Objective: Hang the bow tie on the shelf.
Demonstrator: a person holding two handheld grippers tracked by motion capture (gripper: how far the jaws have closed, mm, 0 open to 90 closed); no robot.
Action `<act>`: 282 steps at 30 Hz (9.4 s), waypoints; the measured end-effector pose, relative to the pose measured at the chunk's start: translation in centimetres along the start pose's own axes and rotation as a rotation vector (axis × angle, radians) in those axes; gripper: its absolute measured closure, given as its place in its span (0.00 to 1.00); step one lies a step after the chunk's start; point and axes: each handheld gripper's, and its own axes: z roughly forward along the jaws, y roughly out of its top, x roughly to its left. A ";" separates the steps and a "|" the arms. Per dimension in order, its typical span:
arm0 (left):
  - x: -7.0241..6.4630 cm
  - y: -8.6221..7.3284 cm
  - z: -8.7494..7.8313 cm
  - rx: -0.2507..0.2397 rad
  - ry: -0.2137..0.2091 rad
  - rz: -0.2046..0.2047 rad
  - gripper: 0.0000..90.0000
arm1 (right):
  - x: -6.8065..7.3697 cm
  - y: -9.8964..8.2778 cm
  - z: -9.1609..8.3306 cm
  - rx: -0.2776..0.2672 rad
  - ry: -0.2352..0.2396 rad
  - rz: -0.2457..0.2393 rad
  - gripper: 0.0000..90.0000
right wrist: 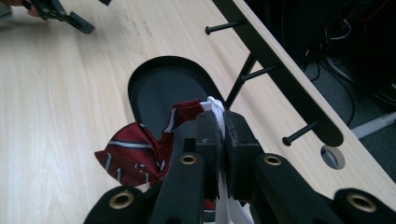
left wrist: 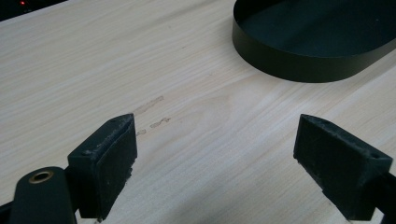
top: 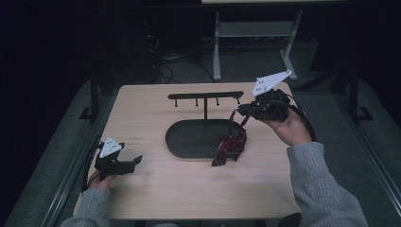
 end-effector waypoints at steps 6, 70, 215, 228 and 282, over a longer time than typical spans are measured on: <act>0.1 0.0 0.0 -0.005 0.001 0.002 0.14 | -0.7 1.3 0.6 0.002 0.005 -0.009 0.94; 0.1 0.0 0.0 0.023 -0.002 0.016 0.14 | -5.6 4.5 8.7 0.151 0.012 0.022 0.93; 0.1 0.0 0.0 0.022 -0.006 0.018 0.14 | -3.4 -1.9 3.1 0.029 0.117 0.141 0.63; 0.0 0.0 0.0 0.019 -0.008 0.011 0.14 | -3.1 -2.9 2.5 0.023 0.113 0.158 0.62; 0.0 0.0 -0.1 0.024 -0.008 0.008 0.14 | -1.9 -10.2 0.6 0.022 0.090 0.284 0.54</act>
